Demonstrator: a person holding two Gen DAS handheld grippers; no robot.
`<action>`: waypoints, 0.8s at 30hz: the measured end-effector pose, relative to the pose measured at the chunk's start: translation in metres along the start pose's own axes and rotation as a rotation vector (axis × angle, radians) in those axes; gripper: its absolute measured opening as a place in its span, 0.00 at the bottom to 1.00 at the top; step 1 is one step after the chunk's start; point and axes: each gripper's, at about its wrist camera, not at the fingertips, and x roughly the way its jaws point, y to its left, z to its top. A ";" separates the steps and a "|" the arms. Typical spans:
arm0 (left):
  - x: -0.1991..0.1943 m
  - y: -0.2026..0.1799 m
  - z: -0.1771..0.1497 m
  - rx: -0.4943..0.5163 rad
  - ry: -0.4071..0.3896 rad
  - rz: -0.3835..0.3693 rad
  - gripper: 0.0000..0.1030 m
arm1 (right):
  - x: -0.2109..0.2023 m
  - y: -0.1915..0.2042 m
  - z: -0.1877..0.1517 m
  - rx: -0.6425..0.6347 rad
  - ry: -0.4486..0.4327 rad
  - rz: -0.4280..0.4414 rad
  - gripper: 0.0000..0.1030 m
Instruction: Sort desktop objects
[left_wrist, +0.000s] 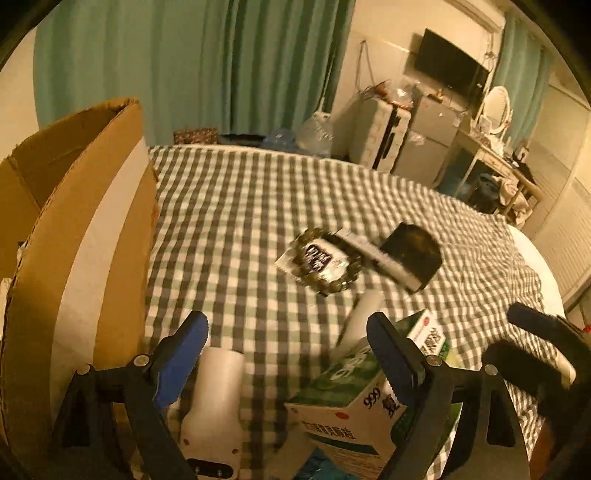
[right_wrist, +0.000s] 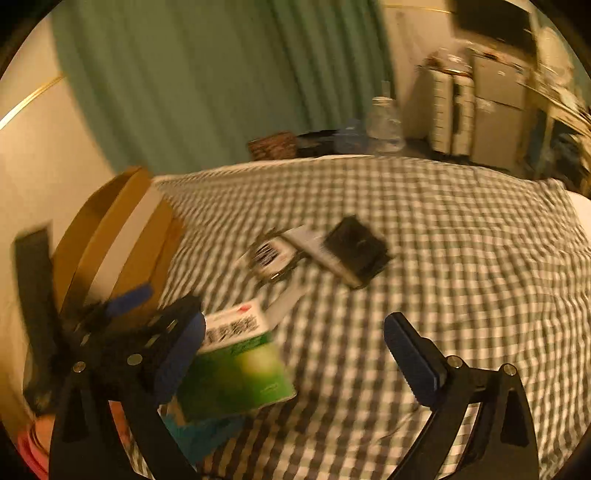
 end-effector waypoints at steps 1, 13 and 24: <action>0.000 0.002 0.000 -0.007 0.006 -0.005 0.88 | 0.000 0.005 -0.005 -0.025 -0.006 0.002 0.99; 0.013 0.000 0.000 0.039 0.038 0.015 0.88 | -0.003 0.004 -0.013 -0.062 0.062 0.224 1.00; 0.013 0.002 -0.001 0.033 0.045 0.013 0.88 | 0.019 0.050 -0.036 -0.301 0.123 0.152 1.00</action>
